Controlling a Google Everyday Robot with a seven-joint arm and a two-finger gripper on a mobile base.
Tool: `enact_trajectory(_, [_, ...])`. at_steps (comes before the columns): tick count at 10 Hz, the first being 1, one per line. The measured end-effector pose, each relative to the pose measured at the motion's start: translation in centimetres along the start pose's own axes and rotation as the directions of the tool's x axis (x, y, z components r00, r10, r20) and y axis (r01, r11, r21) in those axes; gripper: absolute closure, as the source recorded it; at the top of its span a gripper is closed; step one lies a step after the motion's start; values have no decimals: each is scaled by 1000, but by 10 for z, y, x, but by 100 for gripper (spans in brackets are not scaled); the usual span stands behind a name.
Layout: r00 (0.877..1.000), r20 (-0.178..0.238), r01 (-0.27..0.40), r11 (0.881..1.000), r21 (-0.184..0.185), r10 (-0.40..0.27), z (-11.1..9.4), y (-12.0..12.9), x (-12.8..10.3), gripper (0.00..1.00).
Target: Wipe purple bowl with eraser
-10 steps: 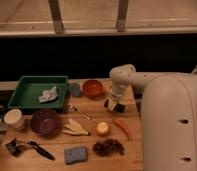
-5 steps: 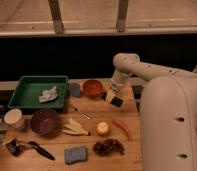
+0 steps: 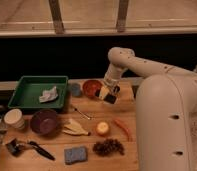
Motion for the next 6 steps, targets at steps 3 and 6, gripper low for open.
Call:
enact_trajectory(3, [1000,11,-26,1000,-10,27,4,-3,7,100])
enact_trajectory(6, [998,40,-50,999,2,49,7,17,22,100])
